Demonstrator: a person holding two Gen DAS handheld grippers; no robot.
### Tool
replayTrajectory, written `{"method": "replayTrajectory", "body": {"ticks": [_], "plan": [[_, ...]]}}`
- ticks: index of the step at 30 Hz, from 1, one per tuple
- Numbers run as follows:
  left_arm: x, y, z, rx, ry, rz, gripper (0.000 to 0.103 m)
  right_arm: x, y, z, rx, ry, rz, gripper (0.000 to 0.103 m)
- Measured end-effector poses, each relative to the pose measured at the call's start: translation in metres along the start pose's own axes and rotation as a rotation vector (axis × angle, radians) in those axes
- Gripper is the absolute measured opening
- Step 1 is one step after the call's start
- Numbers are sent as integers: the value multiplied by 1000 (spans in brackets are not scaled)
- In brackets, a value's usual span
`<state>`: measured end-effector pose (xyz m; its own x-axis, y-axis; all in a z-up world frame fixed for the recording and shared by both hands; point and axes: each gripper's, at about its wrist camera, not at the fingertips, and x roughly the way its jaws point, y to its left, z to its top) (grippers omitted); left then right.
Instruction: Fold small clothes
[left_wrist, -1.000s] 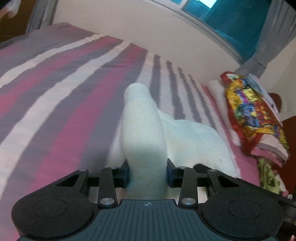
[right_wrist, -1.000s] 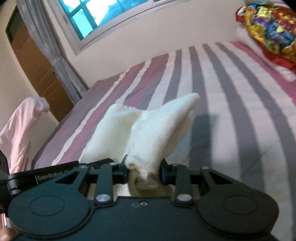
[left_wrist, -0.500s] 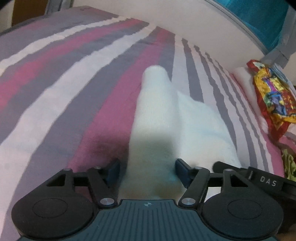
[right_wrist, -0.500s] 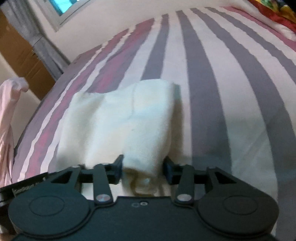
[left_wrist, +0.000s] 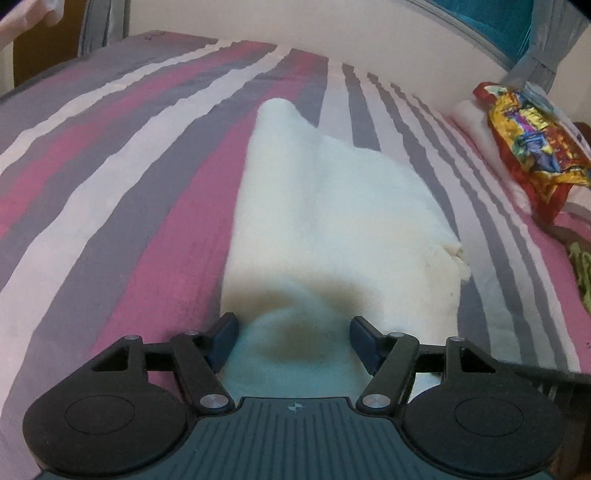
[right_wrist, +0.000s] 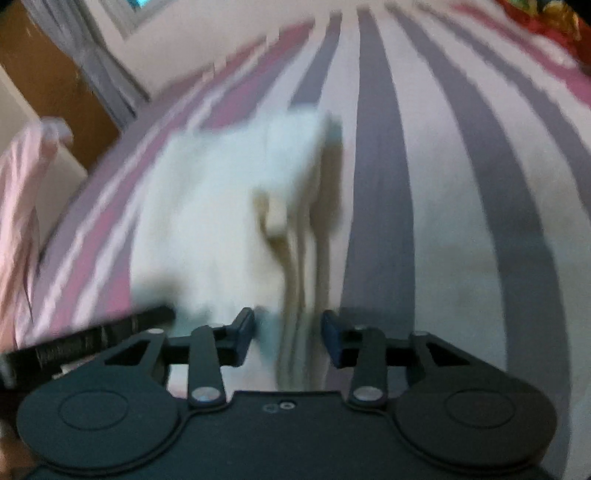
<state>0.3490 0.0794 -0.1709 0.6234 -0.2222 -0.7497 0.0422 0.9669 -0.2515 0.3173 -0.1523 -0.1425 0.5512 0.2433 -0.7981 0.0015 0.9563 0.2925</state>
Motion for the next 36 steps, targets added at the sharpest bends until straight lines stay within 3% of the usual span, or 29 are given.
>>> {"method": "replayTrajectory", "body": {"ticks": [2, 9, 12, 14, 15, 21, 28, 30, 31, 33, 36], "plan": [[-4, -2, 0, 3, 8, 8, 66, 0, 3, -11, -10, -9, -21, 32], [-12, -15, -8, 58, 5, 79, 66, -1, -1, -16, 29, 15, -5, 30], [-19, -19, -1, 26, 18, 100, 66, -9, 9, -10, 27, 0, -38, 39], [-26, -21, 2, 17, 17, 114, 66, -23, 6, -13, 57, -42, -33, 55], [-29, -22, 3, 17, 16, 114, 66, -29, 7, -15, 62, -59, -39, 58], [-56, -32, 1, 40, 6, 135, 66, -60, 14, -20, 39, -95, -84, 62], [-105, -42, -2, 42, -8, 143, 67, -96, 16, -28, 42, -97, -72, 70], [-126, -46, -3, 56, -21, 152, 84, -109, 20, -32, 38, -102, -72, 70], [-140, -49, -6, 62, -42, 166, 103, -118, 22, -36, 33, -106, -72, 71], [-169, -56, -12, 95, -114, 183, 103, -134, 27, -42, 21, -114, -68, 71], [-206, -67, -20, 161, -159, 205, 103, -164, 37, -55, -8, -145, -69, 72]]}}
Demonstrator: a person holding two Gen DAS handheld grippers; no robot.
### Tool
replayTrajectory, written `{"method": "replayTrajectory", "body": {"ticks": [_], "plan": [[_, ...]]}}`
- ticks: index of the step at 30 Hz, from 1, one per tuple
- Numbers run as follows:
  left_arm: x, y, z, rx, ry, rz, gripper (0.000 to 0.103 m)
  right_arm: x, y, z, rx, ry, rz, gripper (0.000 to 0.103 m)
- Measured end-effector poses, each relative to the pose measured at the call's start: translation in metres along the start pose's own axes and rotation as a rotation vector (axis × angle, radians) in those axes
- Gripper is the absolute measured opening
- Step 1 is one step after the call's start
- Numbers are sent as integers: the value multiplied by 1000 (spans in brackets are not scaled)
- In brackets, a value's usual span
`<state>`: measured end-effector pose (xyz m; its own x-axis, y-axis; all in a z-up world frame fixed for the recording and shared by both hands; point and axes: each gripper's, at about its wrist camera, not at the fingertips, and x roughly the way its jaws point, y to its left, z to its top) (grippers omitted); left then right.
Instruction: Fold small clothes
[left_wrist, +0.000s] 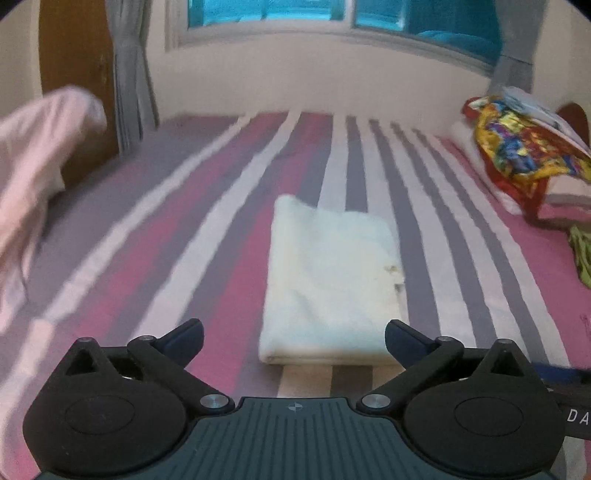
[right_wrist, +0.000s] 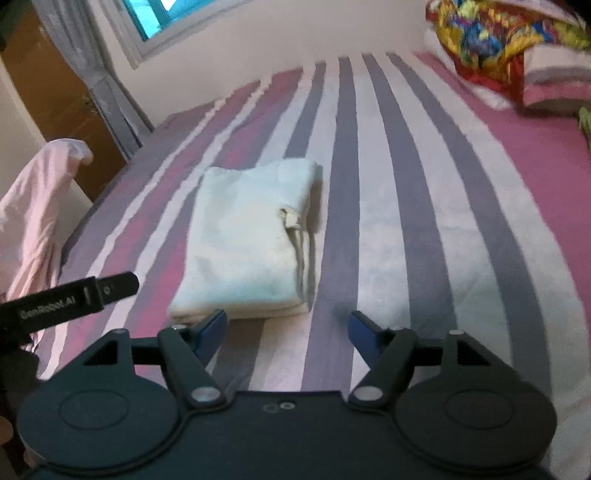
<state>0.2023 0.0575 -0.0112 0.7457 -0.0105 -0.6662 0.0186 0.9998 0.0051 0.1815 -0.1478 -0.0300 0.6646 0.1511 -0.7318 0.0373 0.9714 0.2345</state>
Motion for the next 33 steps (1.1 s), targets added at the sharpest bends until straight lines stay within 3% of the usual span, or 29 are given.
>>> {"method": "replayTrajectory", "body": {"ticks": [6, 15, 23, 33], "plan": [[-65, 4, -12, -4, -49, -8, 103, -64, 17, -22, -59, -99, -20, 75], [-128, 5, -45, 7, -110, 38, 103, -132, 33, -57, -96, -218, -135, 77], [-151, 7, -60, -7, -138, 52, 103, -160, 36, -71, -96, -306, -145, 79], [-157, -2, -67, 23, -132, 51, 103, -171, 45, -77, -111, -332, -163, 79]]}}
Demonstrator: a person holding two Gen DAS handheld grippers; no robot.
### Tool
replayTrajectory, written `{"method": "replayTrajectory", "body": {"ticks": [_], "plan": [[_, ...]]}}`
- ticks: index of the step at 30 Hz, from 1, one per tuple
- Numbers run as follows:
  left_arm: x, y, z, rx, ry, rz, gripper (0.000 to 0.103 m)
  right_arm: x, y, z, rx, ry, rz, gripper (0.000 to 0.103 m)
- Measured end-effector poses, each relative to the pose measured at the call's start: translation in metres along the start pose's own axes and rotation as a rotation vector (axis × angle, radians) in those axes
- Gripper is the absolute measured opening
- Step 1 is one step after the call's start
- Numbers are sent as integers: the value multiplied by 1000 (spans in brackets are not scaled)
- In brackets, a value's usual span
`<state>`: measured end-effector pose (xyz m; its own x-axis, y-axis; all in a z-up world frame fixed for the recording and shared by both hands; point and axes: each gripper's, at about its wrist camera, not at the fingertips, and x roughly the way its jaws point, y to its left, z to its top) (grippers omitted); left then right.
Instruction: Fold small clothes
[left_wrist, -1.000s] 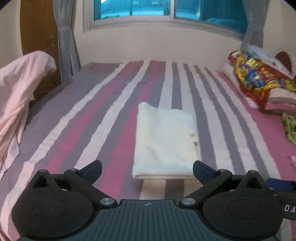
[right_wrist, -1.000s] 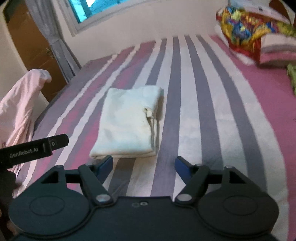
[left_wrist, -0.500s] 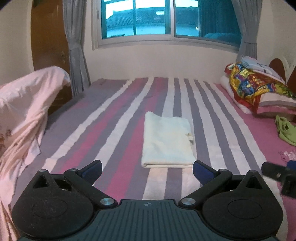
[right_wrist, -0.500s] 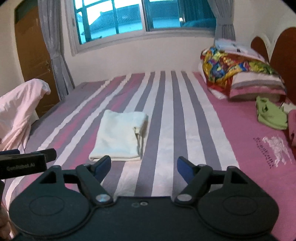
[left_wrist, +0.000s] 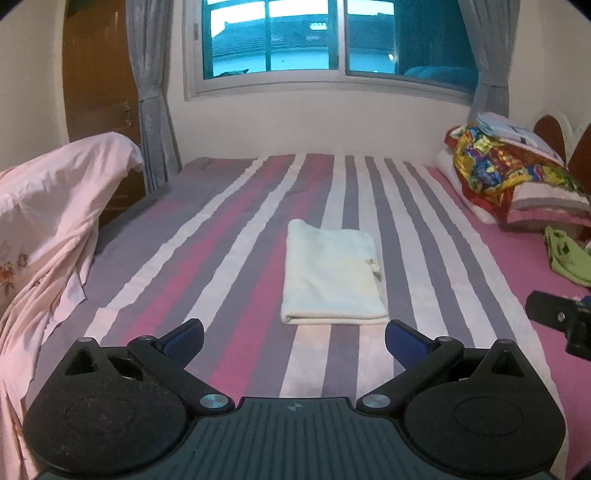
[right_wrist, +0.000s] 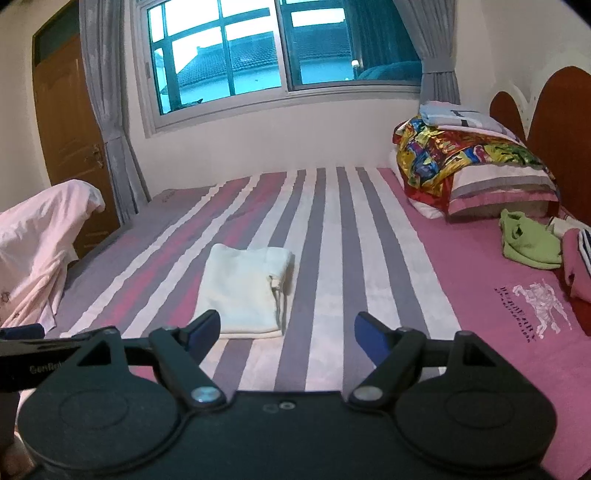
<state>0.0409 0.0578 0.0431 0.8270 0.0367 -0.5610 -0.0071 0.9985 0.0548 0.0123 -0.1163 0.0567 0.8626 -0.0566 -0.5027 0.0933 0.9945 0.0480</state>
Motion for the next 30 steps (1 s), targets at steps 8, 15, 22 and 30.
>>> {"method": "replayTrajectory", "body": {"ticks": [8, 15, 22, 30], "plan": [[6, -10, 2, 30, 42, 20, 103, 16, -2, -4, -13, 45, -75, 80], [13, -10, 1, 37, 63, 41, 103, 24, -3, -9, -7, 73, -79, 80], [14, -6, 1, 40, 44, 35, 103, 26, 1, -9, -15, 76, -56, 80], [15, -10, 0, 44, 36, 41, 103, 28, 3, -11, -10, 87, -52, 80]]}}
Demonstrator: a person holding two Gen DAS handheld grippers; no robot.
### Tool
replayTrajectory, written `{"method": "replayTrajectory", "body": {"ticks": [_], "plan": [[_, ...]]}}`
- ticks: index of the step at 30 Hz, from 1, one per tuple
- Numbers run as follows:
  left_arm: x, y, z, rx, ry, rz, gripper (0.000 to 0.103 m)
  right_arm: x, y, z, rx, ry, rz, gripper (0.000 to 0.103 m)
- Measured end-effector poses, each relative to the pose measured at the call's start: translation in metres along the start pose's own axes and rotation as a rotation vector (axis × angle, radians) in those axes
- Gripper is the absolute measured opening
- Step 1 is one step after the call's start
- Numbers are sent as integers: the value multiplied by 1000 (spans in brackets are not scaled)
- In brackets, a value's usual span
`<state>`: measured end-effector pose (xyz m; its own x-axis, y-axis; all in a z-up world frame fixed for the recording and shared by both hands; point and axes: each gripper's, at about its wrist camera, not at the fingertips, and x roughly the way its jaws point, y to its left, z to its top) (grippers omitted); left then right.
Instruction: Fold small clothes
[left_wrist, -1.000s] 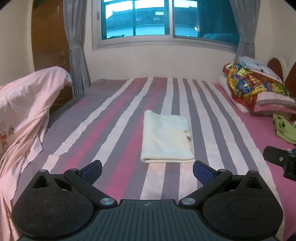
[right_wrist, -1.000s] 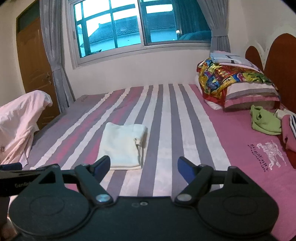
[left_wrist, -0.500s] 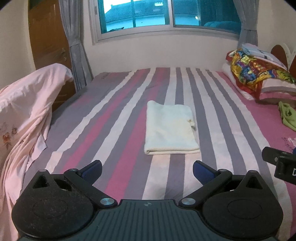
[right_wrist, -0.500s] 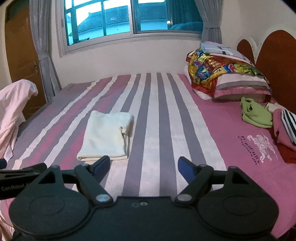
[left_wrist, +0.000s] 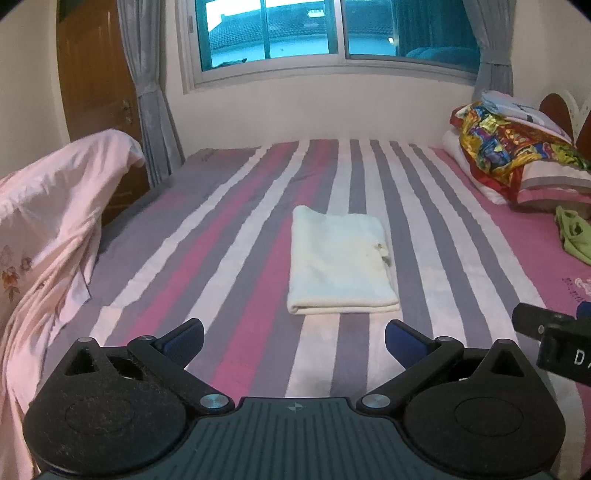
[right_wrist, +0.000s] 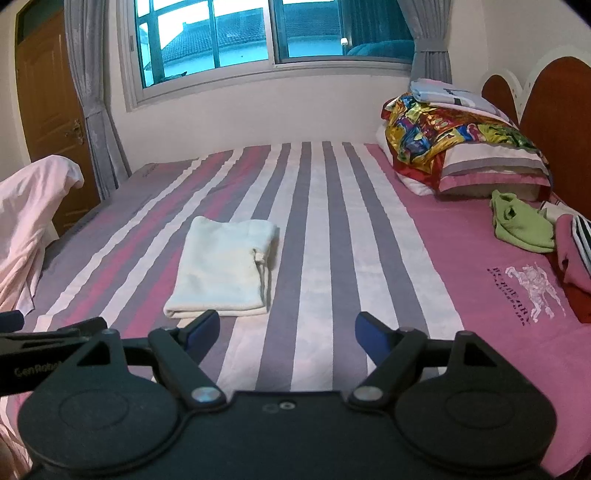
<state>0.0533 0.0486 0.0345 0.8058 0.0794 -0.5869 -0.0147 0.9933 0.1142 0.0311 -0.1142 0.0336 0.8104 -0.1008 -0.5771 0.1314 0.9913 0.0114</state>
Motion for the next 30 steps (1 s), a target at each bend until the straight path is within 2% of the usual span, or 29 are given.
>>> {"method": "replayTrajectory", "body": {"ticks": [10, 30], "plan": [[4, 2, 3, -4, 4, -5, 103, 5, 4, 1, -1, 5, -12, 80], [9, 5, 4, -14, -5, 40, 103, 18, 2, 3, 2, 12, -64, 80]]}}
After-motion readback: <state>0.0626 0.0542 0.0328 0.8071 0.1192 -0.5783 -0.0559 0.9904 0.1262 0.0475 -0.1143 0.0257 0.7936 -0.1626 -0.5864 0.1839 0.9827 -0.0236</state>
